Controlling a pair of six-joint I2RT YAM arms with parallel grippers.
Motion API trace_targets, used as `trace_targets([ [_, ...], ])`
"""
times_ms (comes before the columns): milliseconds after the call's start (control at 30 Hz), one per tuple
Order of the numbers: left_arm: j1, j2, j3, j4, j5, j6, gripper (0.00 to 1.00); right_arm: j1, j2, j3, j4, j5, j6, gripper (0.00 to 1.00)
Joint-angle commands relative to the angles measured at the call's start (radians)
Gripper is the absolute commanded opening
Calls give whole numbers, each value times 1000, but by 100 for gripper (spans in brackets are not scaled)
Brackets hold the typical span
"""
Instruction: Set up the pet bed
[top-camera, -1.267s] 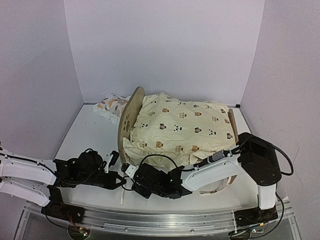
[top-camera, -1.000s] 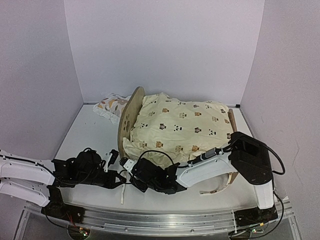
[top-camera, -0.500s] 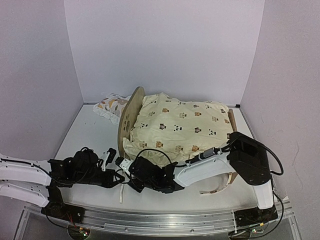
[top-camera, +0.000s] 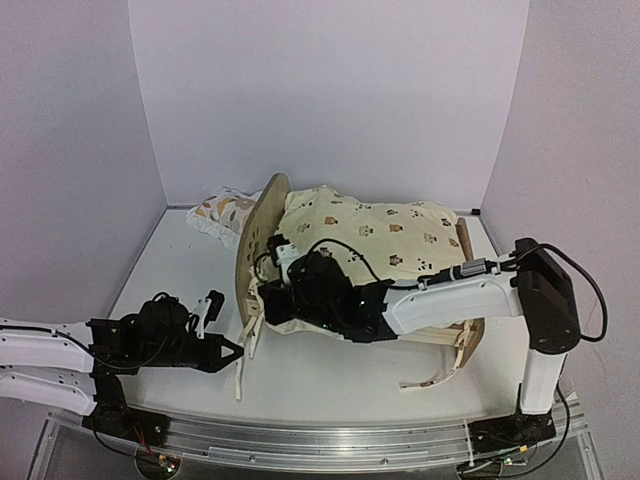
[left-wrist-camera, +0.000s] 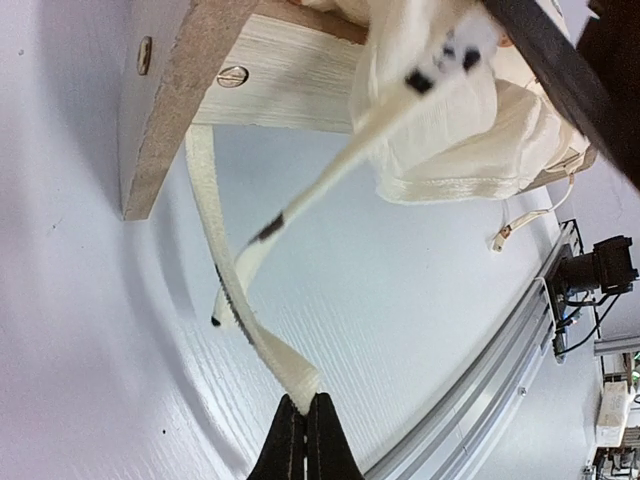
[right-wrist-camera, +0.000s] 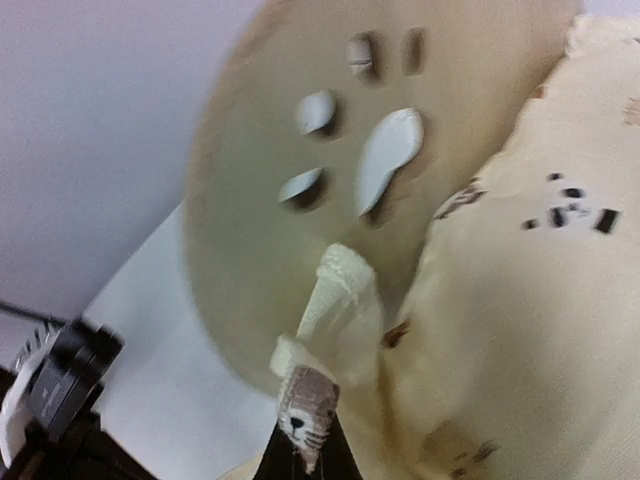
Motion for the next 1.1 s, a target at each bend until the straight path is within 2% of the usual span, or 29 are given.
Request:
trace_targets([
  [0, -3, -22, 11, -9, -40, 16, 0, -77, -30, -92, 140, -101, 297, 0],
  [200, -3, -28, 14, 6, -35, 18, 0, -80, -13, -254, 258, -103, 415, 0],
  [400, -3, 23, 18, 76, 28, 14, 0, -76, 86, -261, 343, -246, 508, 0],
  [600, -3, 39, 21, 97, 29, 5, 0, -15, 73, -259, 355, -226, 425, 0],
  [867, -3, 25, 20, 87, 9, 1, 0, 108, 38, -215, 224, -46, 230, 0],
  [1067, -3, 22, 22, 82, 17, -4, 0, 126, 68, -211, 222, -4, 243, 0],
])
